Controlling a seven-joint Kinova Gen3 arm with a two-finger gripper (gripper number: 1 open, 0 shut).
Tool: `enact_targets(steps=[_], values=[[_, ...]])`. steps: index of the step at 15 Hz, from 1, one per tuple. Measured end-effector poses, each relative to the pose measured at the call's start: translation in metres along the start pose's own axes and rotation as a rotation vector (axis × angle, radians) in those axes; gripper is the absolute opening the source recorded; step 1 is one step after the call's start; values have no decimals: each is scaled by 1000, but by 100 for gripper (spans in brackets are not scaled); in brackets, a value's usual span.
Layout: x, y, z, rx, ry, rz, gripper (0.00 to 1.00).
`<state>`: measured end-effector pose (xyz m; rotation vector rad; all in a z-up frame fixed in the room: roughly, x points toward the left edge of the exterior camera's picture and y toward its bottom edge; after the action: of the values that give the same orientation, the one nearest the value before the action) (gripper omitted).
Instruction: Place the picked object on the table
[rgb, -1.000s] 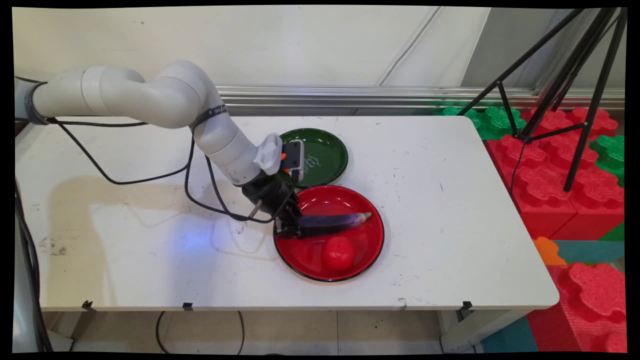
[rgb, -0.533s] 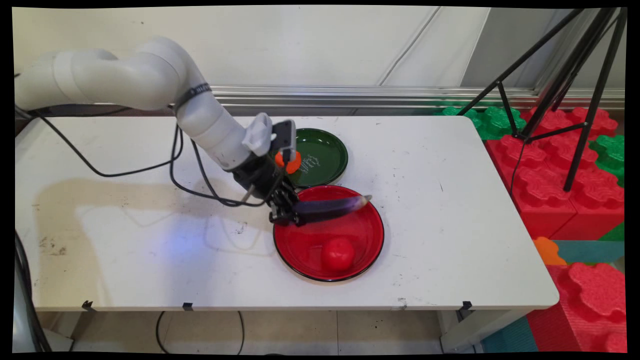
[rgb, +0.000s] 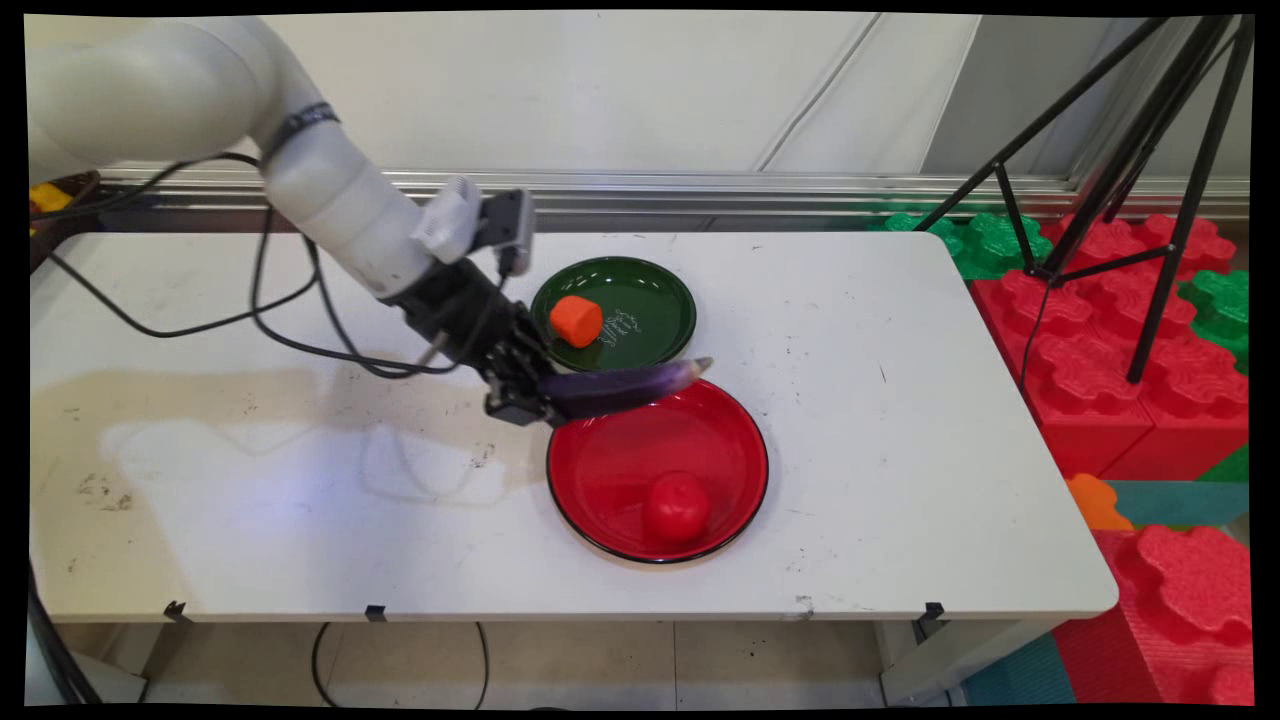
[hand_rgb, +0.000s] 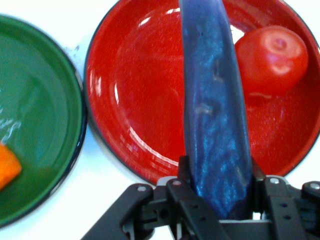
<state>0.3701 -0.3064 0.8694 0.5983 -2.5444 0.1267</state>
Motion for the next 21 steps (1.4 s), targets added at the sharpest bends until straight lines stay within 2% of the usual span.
enact_targets(steps=[10,15,21], values=[[-55,-8,-58,11,-70,-75,0],[-87,-14,-73,22,-128,-119,0],[-125,-24,-75,65,-201,-199,0]])
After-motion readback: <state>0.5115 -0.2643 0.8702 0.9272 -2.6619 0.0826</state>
